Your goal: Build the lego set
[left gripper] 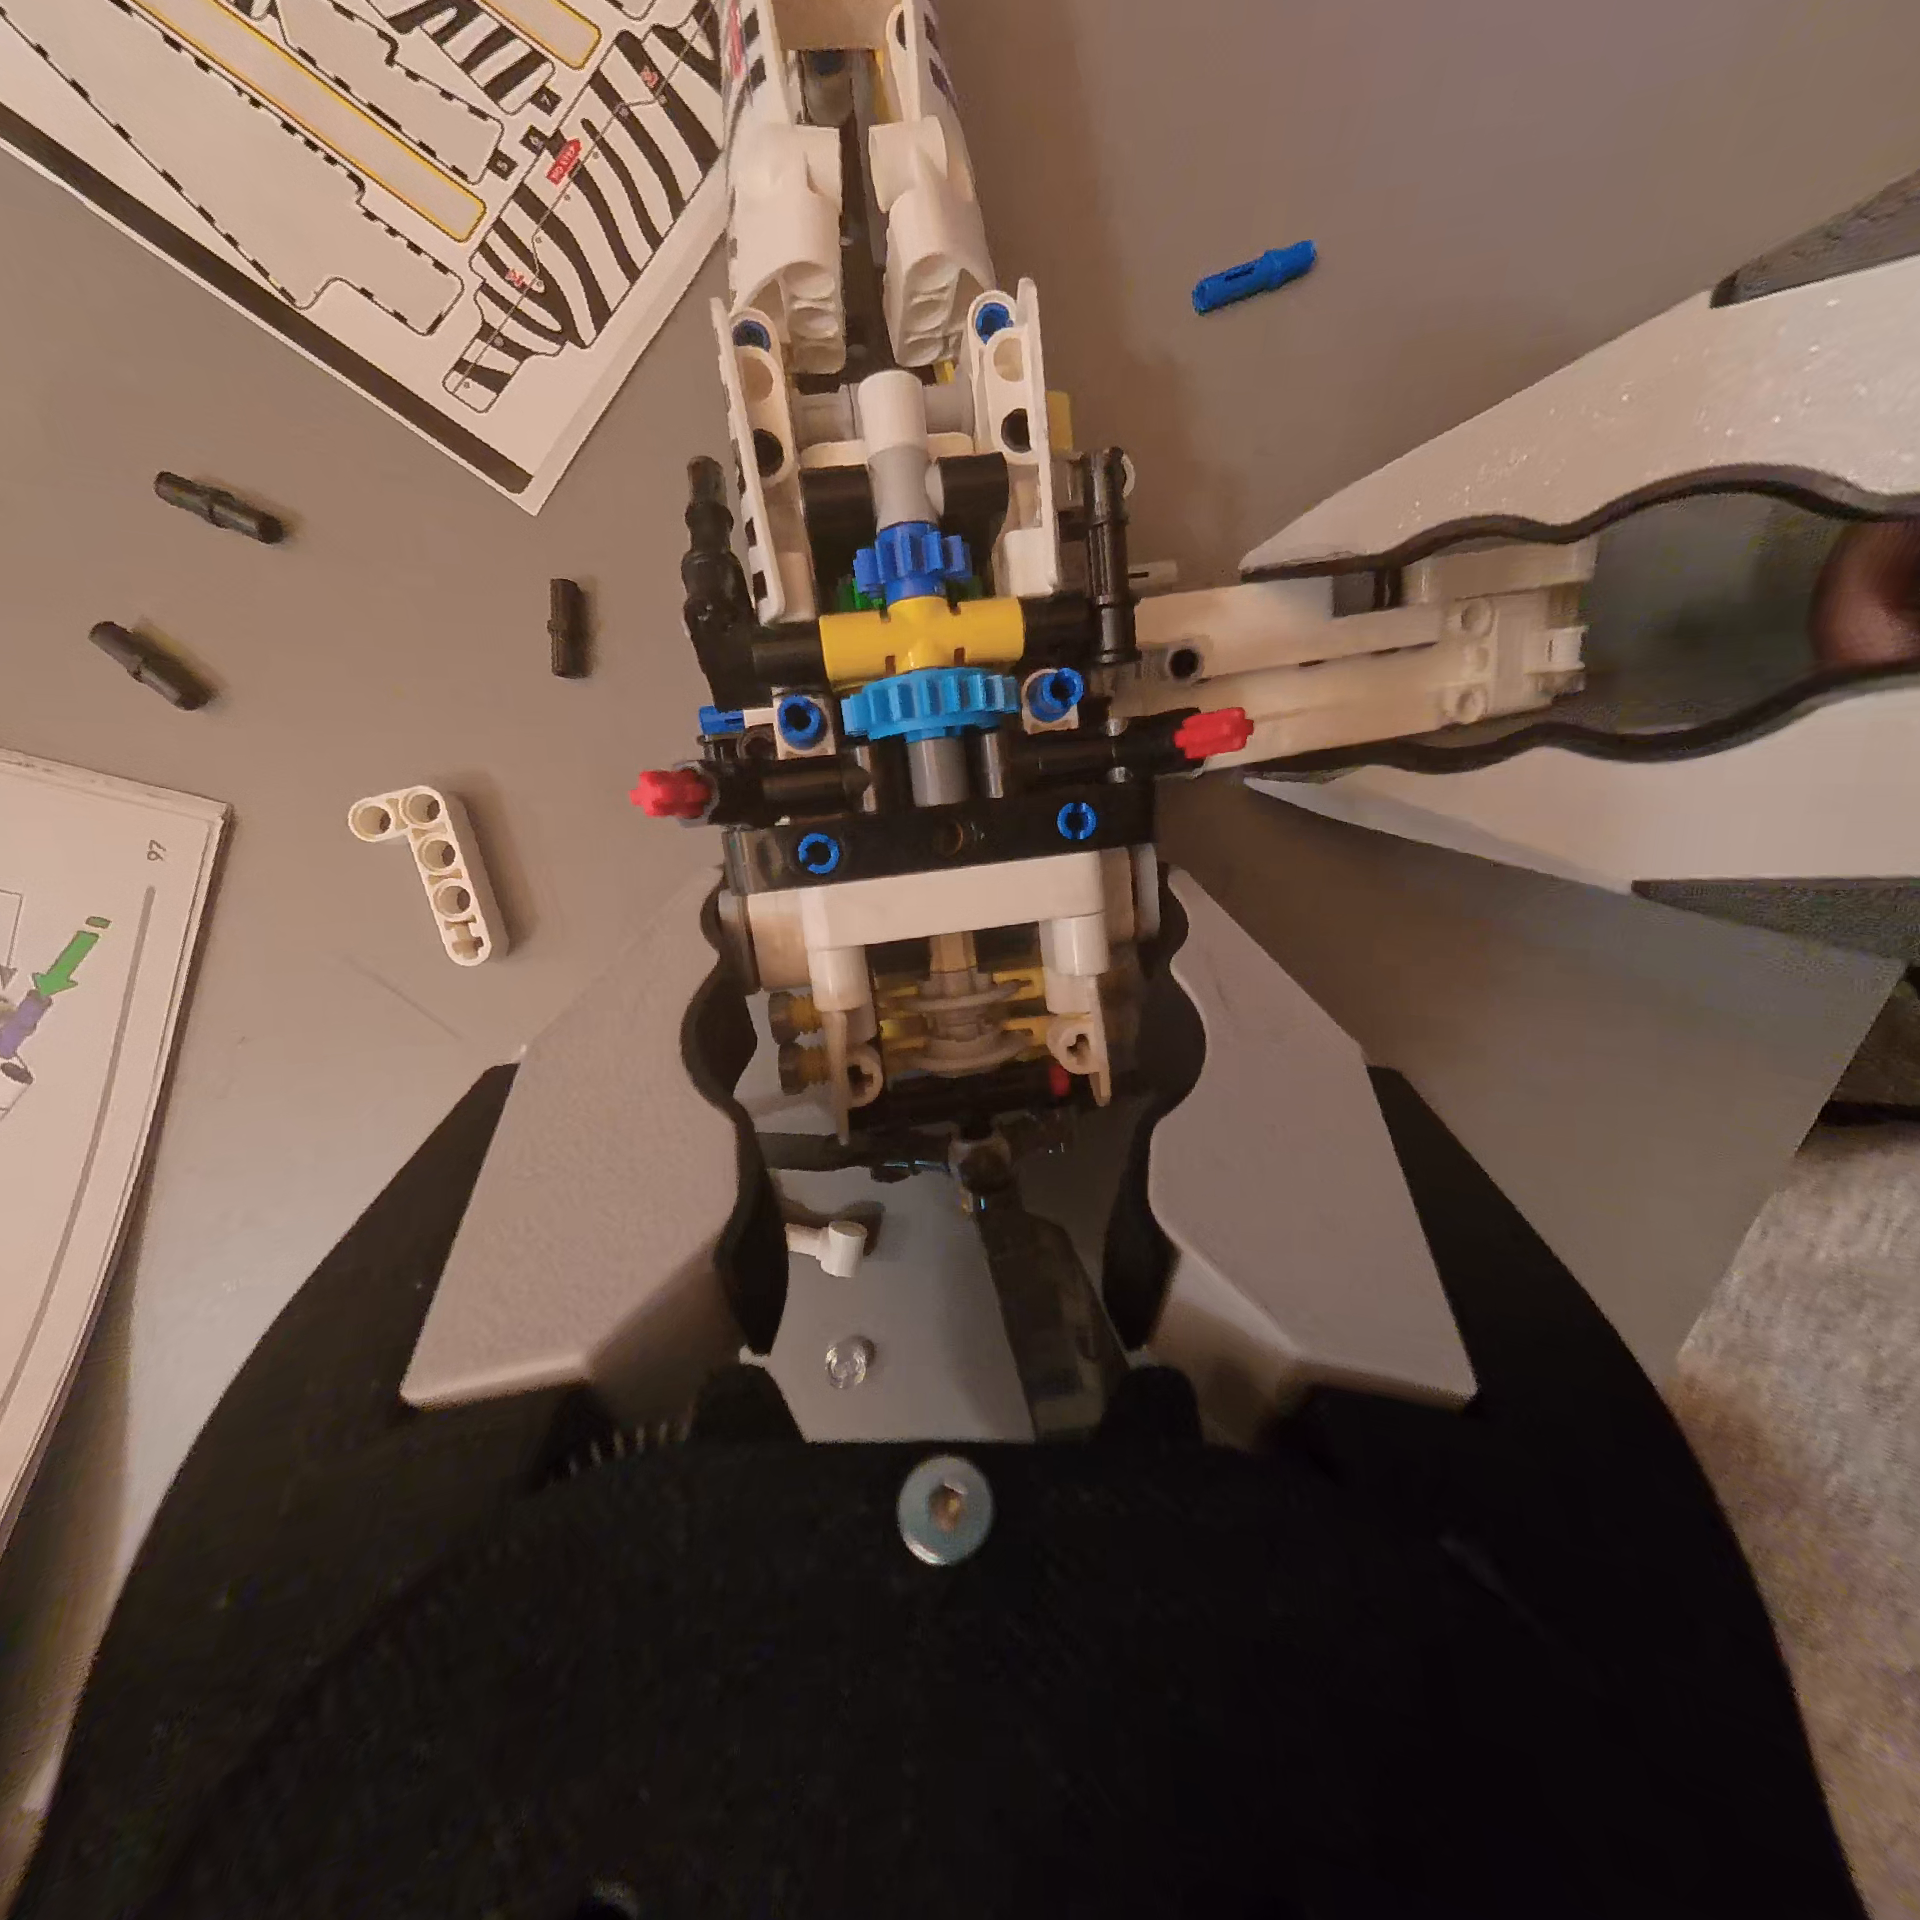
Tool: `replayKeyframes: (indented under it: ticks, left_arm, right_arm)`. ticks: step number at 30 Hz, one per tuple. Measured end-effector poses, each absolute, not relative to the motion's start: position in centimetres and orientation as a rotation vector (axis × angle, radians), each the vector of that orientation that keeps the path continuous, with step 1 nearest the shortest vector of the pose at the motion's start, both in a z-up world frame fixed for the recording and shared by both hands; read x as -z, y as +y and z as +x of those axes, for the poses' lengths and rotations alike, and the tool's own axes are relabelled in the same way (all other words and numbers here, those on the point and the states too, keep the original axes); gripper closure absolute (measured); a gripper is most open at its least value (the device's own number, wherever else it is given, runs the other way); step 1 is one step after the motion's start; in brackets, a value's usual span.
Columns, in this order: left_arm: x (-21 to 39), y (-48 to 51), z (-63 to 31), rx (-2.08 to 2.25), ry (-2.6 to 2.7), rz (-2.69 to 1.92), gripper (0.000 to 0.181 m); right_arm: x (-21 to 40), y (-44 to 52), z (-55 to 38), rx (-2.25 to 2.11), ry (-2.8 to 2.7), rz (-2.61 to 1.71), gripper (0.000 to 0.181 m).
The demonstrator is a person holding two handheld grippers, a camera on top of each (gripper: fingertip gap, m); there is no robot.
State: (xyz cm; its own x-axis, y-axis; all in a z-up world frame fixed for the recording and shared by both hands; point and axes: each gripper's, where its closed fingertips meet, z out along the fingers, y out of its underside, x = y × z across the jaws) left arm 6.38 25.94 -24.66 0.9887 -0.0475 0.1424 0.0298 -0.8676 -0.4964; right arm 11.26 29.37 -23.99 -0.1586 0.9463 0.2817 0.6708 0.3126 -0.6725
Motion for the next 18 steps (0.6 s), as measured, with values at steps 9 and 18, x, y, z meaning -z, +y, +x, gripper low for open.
replayKeyframes:
  ticks: [9, 18]
  left_arm:
    - [24.6, 26.0, 6.4, 0.211, 0.012, -2.603, 0.106]
    - [24.6, 26.0, 6.5, 0.222, 0.013, -2.595, 0.106]
  right_arm:
    - [22.6, 29.0, 12.1, -0.636, -1.854, -1.477, 0.133]
    - [23.2, 27.4, 9.8, -0.689, -1.98, -1.386, 0.165]
